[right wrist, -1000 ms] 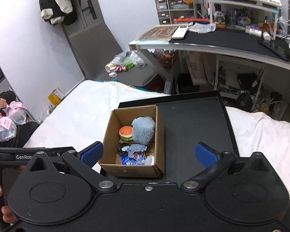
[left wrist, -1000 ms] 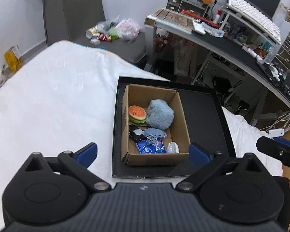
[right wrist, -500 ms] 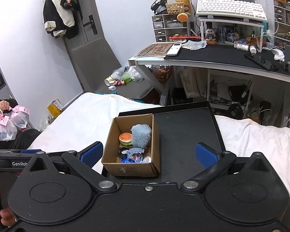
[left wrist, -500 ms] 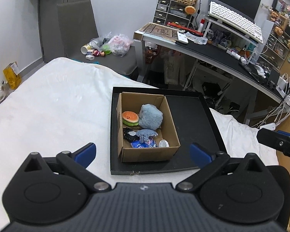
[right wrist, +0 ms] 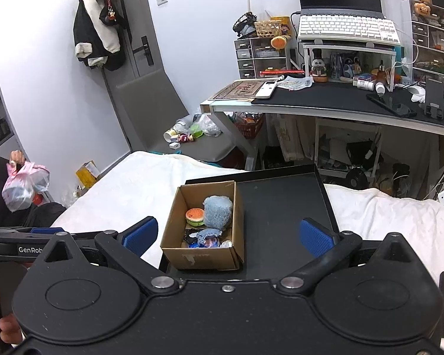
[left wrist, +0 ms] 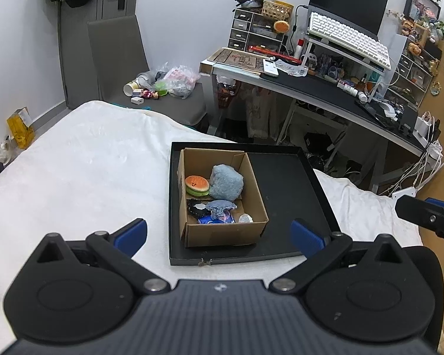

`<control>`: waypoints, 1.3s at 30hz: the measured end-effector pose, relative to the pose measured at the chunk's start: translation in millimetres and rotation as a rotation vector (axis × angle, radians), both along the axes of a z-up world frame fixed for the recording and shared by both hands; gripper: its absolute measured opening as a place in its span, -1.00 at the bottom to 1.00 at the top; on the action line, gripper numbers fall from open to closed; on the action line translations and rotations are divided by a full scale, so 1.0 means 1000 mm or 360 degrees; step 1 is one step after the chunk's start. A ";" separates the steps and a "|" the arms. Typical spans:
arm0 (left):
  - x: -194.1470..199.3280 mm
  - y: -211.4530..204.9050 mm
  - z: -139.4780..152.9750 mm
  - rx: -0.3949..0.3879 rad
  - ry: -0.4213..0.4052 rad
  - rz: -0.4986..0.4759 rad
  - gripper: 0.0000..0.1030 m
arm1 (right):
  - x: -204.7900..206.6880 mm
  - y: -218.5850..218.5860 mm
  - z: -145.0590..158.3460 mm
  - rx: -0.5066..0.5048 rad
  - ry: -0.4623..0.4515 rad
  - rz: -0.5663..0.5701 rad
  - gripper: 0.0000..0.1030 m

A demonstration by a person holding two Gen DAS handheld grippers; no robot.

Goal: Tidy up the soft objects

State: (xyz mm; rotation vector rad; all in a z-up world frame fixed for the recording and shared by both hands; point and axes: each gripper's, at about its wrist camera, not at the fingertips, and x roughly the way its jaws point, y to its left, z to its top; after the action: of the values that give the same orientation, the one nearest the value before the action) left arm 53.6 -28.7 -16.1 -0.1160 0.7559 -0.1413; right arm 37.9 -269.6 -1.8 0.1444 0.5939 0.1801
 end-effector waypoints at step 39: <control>-0.019 0.002 0.009 0.0034 -0.0068 -0.0010 0.99 | -0.015 -0.002 0.000 -0.0058 0.0014 -0.0011 1.00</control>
State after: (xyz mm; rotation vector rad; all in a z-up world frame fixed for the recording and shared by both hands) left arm 34.5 -27.2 -7.6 -0.0899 0.7152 -0.1413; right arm 22.6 -271.8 -2.1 0.1122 0.6051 0.1620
